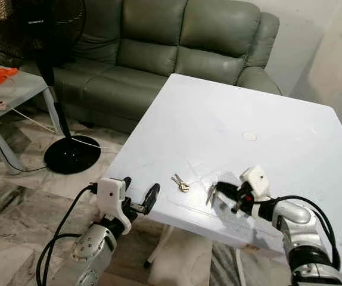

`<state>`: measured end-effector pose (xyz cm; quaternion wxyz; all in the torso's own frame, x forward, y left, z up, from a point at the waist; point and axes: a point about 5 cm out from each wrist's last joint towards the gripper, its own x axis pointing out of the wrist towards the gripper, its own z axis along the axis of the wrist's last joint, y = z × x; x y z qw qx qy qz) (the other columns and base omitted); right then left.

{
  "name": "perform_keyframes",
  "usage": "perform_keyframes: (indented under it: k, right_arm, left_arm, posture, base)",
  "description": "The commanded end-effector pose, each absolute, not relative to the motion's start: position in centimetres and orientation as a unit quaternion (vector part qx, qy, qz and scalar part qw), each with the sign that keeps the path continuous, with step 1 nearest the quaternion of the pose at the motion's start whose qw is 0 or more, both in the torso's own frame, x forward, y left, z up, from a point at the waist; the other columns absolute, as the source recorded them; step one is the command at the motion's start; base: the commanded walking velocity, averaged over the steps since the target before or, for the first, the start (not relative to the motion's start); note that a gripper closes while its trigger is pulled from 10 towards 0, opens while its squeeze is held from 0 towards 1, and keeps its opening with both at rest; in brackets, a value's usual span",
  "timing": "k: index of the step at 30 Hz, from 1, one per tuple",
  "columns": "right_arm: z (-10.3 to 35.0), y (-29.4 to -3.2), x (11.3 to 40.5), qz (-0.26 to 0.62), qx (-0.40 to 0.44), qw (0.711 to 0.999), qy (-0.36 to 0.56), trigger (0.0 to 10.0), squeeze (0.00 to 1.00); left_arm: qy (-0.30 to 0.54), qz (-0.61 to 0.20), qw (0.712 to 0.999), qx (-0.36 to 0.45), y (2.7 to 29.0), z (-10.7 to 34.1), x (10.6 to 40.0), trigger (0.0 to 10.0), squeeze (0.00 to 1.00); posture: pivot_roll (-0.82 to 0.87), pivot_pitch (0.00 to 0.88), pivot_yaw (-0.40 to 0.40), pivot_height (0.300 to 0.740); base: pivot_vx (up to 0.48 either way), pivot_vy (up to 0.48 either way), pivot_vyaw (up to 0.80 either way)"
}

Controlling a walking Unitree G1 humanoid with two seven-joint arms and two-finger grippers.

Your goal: Hang keys on a hook

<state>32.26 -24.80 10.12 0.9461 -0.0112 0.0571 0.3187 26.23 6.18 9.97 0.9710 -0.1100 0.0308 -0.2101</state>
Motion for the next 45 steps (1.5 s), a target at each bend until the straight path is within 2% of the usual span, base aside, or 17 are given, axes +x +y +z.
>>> perform_keyframes:
  k: [1,5,10,13,14,17,20,24,30,40,45]
  right_arm:
    - [12.0,-24.9,33.2,0.272,0.027,0.962,-0.005,0.0,0.00]
    - [12.7,-24.5,33.7,0.215,0.078,0.972,-0.053,0.0,0.00]
    - [13.3,-23.3,33.7,0.187,0.116,0.971,-0.098,0.0,0.00]
    - [13.8,-23.0,33.8,0.121,0.104,0.981,-0.112,0.0,0.00]
    - [14.0,-22.8,33.7,0.105,0.094,0.983,-0.117,10.0,0.00]
    - [14.3,-22.3,33.5,0.068,0.076,0.987,-0.124,10.0,0.00]
    - [14.5,-21.2,32.8,0.033,0.017,0.992,-0.121,10.0,0.00]
    - [14.5,-19.2,32.0,0.044,0.012,0.991,-0.124,10.0,0.00]
    - [14.2,-17.0,30.9,0.038,0.019,0.992,-0.118,10.0,0.00]
    - [13.1,-16.4,30.2,0.009,0.015,0.997,-0.074,10.0,0.00]
    - [13.2,-15.8,30.4,0.017,0.003,0.997,-0.069,10.0,0.00]
  left_arm:
    - [0.017,-0.212,0.967,-0.142,4.8,11.0,26.6,10.0,0.00]
    - [0.012,-0.204,0.969,-0.136,5.5,11.2,27.3,10.0,0.00]
    - [0.002,-0.188,0.974,-0.129,6.8,11.6,28.6,10.0,0.00]
    - [-0.008,-0.178,0.976,-0.123,7.7,12.1,29.4,10.0,0.00]
    - [-0.013,-0.173,0.978,-0.119,8.1,12.3,29.7,10.0,0.00]
    - [-0.028,-0.155,0.981,-0.109,9.2,13.0,30.7,10.0,0.00]
    - [-0.050,-0.130,0.985,-0.101,10.8,13.9,31.6,10.0,0.00]
    - [-0.065,-0.120,0.986,-0.091,11.9,14.5,31.9,10.0,0.00]
    - [-0.077,-0.120,0.985,-0.093,12.2,14.7,32.1,10.0,0.00]
    - [-0.076,-0.097,0.988,-0.097,12.6,14.3,32.5,10.0,0.00]
    - [-0.074,-0.101,0.987,-0.097,12.2,14.4,33.1,10.0,0.00]
  posture:
    - [0.04,0.060,-0.107,0.740]
    - [0.04,0.051,-0.100,0.740]
    - [0.03,0.033,-0.091,0.740]
    - [0.03,0.029,-0.088,0.740]
    - [0.03,0.028,-0.088,0.740]
    - [0.03,0.028,-0.089,0.740]
    - [0.02,0.029,-0.088,0.740]
    - [0.02,0.034,-0.080,0.740]
    - [0.01,0.021,-0.074,0.740]
    - [0.01,0.014,-0.063,0.740]
    - [0.00,0.011,-0.047,0.740]
  base:
    - [0.000,0.000,0.00]
    - [0.000,0.000,0.00]
    - [0.000,0.000,0.00]
    - [0.000,0.000,0.00]
    - [0.000,0.000,0.00]
    - [0.000,0.000,0.00]
    - [0.000,0.000,0.00]
    - [0.000,0.000,0.00]
    - [0.000,0.000,0.00]
    - [0.000,0.000,0.00]
    - [0.000,0.000,-0.74]
